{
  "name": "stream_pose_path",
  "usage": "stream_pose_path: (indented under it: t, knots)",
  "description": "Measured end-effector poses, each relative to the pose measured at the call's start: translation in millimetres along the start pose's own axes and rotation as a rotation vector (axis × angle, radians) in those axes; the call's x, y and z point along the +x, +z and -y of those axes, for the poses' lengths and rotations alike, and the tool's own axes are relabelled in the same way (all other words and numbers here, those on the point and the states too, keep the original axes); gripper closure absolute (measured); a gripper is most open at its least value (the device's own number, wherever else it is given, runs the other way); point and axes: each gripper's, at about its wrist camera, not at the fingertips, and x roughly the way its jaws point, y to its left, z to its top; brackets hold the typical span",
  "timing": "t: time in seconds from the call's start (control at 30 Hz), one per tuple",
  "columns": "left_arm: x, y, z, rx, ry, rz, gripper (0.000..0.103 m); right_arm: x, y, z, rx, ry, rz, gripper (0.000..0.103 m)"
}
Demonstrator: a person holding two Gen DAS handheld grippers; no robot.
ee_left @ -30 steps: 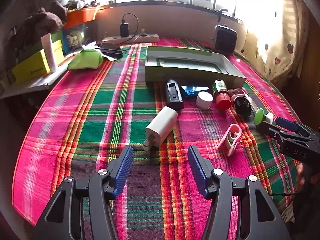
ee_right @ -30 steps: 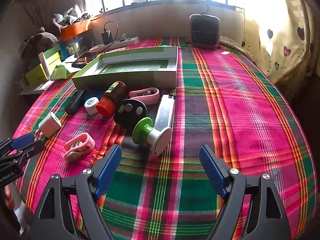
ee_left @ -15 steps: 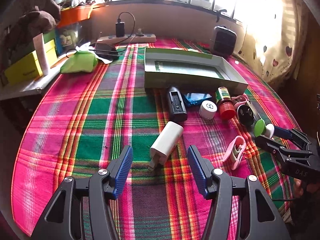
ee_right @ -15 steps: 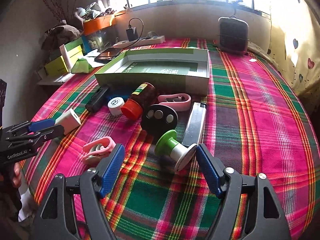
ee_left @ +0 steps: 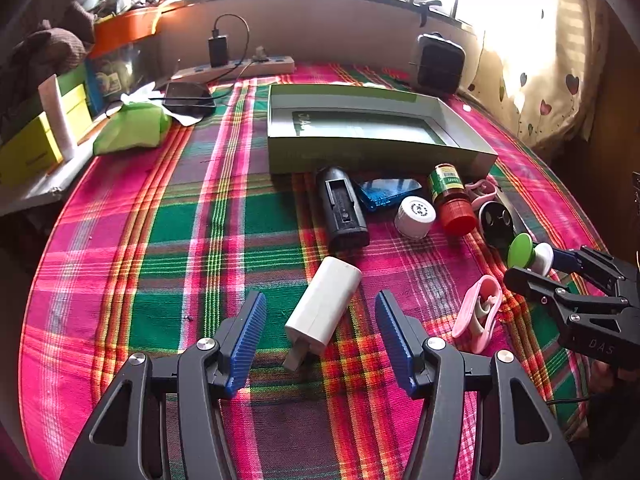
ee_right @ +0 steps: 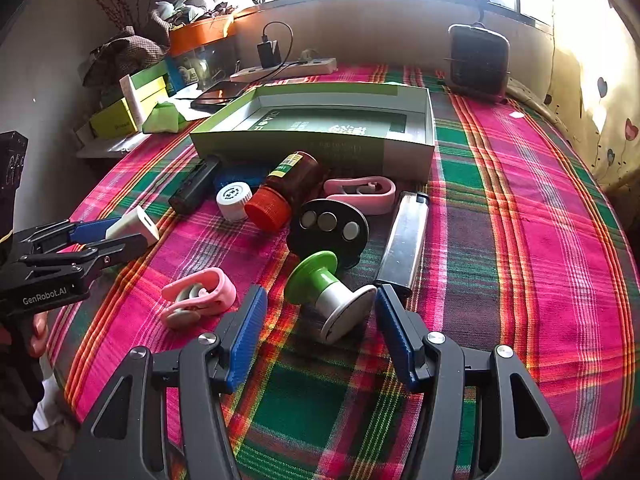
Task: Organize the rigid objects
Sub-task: 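Close the left gripper on the white charger while the right gripper approaches the green-capped spool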
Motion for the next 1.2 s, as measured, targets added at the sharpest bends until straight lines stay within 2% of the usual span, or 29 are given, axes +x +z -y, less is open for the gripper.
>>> stream_pose_path:
  t: [0.13, 0.23, 0.3, 0.47, 0.87, 0.9, 0.93, 1.2]
  knots:
    - [4.5, 0.3, 0.0, -0.001, 0.004, -0.005, 0.048, 2.3, 2.8, -1.1, 0.002, -0.010, -0.003, 0.046]
    - [6.4, 0.2, -0.2, -0.003, 0.008, -0.001, 0.056, 3.5, 4.4, -1.0, 0.015, -0.013, -0.002, 0.046]
    - [6.3, 0.6, -1.4, -0.014, -0.001, 0.000, 0.062, 4.1, 5.6, -1.3, 0.025, -0.027, -0.003, 0.049]
    - [6.3, 0.8, -2.6, -0.024, -0.015, 0.001, 0.068, 4.1, 6.4, -0.4, 0.049, -0.050, 0.001, 0.057]
    - [5.0, 1.1, -4.2, -0.046, -0.027, 0.006, 0.071, 1.0, 3.7, 0.8, 0.073, -0.054, 0.018, 0.058]
    - [4.2, 1.5, -3.9, -0.045, -0.026, 0.010, 0.080, 0.4, 3.6, 0.7, 0.074, -0.053, 0.020, 0.058]
    - [3.2, 2.1, -3.6, -0.042, -0.025, 0.012, 0.083, -0.4, 3.8, 0.7, 0.074, -0.052, 0.022, 0.058]
    - [1.8, 4.3, -1.5, -0.030, -0.018, 0.014, 0.083, -3.8, 4.3, 1.3, 0.077, -0.047, 0.037, 0.058]
